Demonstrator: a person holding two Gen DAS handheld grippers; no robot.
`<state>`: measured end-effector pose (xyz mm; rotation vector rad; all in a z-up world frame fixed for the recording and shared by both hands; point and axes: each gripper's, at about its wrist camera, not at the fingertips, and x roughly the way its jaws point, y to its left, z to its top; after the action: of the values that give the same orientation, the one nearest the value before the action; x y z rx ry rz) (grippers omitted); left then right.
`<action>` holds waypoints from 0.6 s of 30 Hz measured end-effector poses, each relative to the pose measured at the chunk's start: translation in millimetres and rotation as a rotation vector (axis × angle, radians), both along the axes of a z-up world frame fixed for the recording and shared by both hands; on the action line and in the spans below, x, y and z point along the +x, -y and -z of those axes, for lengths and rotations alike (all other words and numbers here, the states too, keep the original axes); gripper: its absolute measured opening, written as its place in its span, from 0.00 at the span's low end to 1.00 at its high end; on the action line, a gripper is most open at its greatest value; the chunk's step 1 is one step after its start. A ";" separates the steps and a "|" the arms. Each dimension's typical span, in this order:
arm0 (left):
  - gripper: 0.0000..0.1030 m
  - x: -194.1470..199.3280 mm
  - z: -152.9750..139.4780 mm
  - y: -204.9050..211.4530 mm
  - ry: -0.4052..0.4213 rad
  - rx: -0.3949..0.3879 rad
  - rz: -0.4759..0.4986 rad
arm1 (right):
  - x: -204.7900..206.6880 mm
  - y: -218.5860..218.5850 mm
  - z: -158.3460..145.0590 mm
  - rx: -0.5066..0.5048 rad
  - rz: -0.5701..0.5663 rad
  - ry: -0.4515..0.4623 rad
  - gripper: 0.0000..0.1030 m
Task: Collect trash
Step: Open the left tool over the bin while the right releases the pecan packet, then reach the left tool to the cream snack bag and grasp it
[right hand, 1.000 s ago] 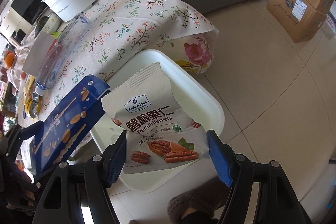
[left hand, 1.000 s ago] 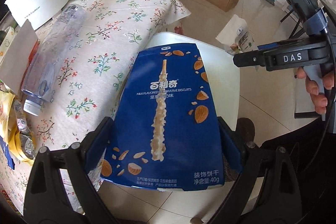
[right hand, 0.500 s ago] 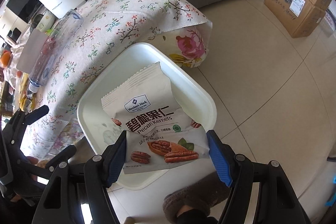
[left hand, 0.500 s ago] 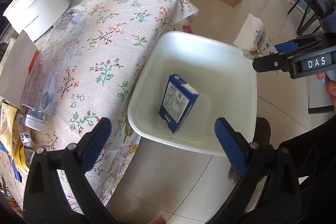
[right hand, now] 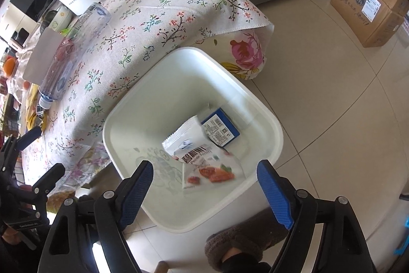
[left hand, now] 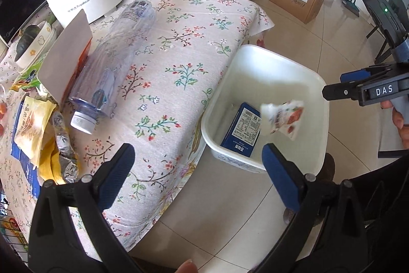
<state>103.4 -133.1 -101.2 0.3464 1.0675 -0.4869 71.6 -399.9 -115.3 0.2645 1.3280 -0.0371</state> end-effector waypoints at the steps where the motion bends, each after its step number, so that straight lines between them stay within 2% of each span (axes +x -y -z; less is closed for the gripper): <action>1: 0.97 0.3 -1.6 -3.0 0.002 -0.001 -0.007 | 0.6 -1.2 -0.3 -0.002 0.000 -0.001 0.83; 10: 0.97 5.3 -18.5 -31.2 0.025 -0.022 -0.073 | 8.5 -14.5 -10.4 -0.012 -0.013 0.016 0.83; 18: 0.97 18.5 -33.9 -74.8 0.040 -0.060 -0.186 | 22.3 -38.6 -30.5 -0.018 -0.040 0.061 0.83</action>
<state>121.9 -58.3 -67.3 0.2008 1.0336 -0.3432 93.8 -361.3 -84.8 0.2222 1.2718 -0.0076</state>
